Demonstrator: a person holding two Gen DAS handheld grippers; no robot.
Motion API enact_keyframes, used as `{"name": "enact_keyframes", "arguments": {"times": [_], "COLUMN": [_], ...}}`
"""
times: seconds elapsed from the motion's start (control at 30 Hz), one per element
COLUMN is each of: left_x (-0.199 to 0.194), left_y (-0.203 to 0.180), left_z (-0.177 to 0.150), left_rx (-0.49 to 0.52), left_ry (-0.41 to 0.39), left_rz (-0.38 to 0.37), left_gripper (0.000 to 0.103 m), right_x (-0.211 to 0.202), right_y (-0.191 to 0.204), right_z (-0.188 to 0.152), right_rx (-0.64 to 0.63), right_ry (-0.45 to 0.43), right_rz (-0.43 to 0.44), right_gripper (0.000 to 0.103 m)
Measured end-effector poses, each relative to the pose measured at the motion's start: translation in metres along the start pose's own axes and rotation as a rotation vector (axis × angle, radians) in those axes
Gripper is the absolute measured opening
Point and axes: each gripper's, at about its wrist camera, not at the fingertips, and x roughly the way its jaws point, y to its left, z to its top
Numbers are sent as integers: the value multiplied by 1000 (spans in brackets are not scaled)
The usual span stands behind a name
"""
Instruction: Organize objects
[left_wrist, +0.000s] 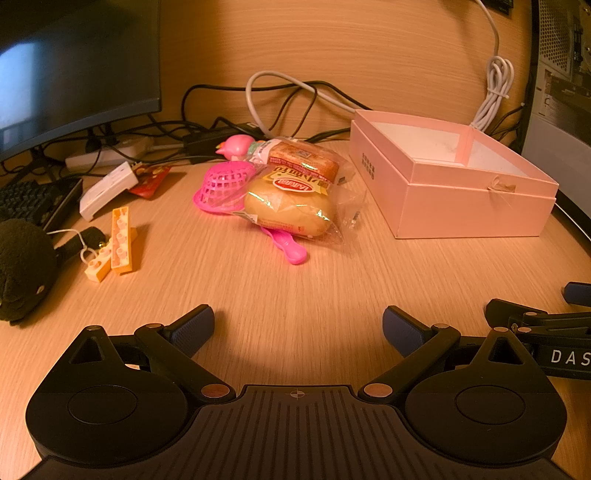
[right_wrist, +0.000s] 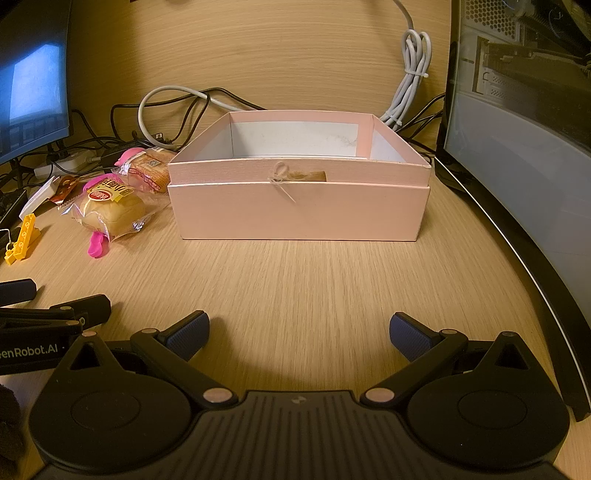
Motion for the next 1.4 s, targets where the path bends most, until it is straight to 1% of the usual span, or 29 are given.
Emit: {"name": "enact_keyframes", "arguments": {"times": [0.4,0.57,0.63,0.77,0.9,1.0,1.07,1.1,1.17,1.23,1.27,1.33,1.4], "left_x": [0,0,-1,-7,-25,-42,-54,-60,-66,-64,-60,-47,-38], "left_y": [0,0,0,12,38,65,88,103,128,156,168,189,202], "left_z": [0,0,1,7,13,17,20,21,24,30,34,41,47], "left_rx": [1,-3,4,-14,-51,-82,-103,-119,-148,-184,-199,-222,-233], "left_ry": [0,-1,5,26,-19,-60,-91,-110,-127,-95,-66,0,18], "left_rz": [0,4,0,3,12,58,128,176,269,341,355,356,345], "left_gripper": [101,101,100,100,100,100,100,100,100,100,100,100,100], "right_x": [0,1,0,-2,1,3,4,3,-3,-9,-12,-16,-19], "right_y": [-1,-1,1,3,3,1,1,2,4,13,20,35,56], "right_z": [-1,7,6,7,12,17,22,23,24,23,23,25,30], "right_rx": [0,-5,2,13,10,-18,-44,-40,-16,-25,-39,-71,-118], "right_ry": [1,57,68,93,132,166,202,216,215,207,200,188,171], "right_rz": [3,14,0,-14,-13,17,53,70,97,104,111,135,177], "right_gripper": [103,103,103,103,103,103,103,103,103,103,103,103,103]}}
